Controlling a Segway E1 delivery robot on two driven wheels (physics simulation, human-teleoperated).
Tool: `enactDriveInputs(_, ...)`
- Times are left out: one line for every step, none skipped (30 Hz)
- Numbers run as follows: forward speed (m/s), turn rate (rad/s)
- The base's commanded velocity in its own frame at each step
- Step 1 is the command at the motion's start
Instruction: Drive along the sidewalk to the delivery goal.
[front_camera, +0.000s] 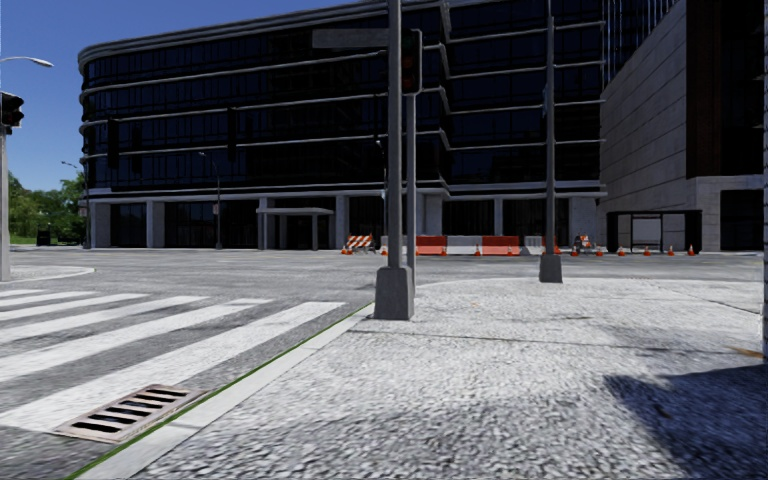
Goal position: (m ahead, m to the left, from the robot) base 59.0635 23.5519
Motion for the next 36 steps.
enactDriveInputs(1.73, 0.46)
enactDriveInputs(1.71, 0.46)
enactDriveInputs(1.69, 0.46)
enactDriveInputs(1.67, 0.46)
enactDriveInputs(1.66, 0.46)
enactDriveInputs(1.65, 0.46)
enactDriveInputs(1.65, 0.46)
enactDriveInputs(1.65, 0.46)
enactDriveInputs(1.65, 0.46)
enactDriveInputs(1.65, 0.46)
enactDriveInputs(1.65, 0.46)
enactDriveInputs(1.65, 0.47)
enactDriveInputs(1.65, 0.48)
enactDriveInputs(1.65, 0.48)
enactDriveInputs(1.65, 0.48)
enactDriveInputs(1.65, 0.49)
enactDriveInputs(1.65, 0.51)
enactDriveInputs(1.65, 0.51)
enactDriveInputs(1.65, 0.51)
enactDriveInputs(1.65, 0.51)
enactDriveInputs(1.65, 0.51)
enactDriveInputs(1.65, 0.51)
enactDriveInputs(1.65, 0.51)
enactDriveInputs(1.65, 0.51)
enactDriveInputs(1.65, 0.51)
enactDriveInputs(1.65, 0.51)
enactDriveInputs(1.65, 0.51)
enactDriveInputs(1.64, 0.51)
enactDriveInputs(1.64, 0.51)
enactDriveInputs(1.64, 0.51)
enactDriveInputs(1.64, 0.51)
enactDriveInputs(1.64, 0.51)
enactDriveInputs(1.64, 0.51)
enactDriveInputs(1.64, 0.51)
enactDriveInputs(1.64, 0.51)
enactDriveInputs(1.64, 0.51)
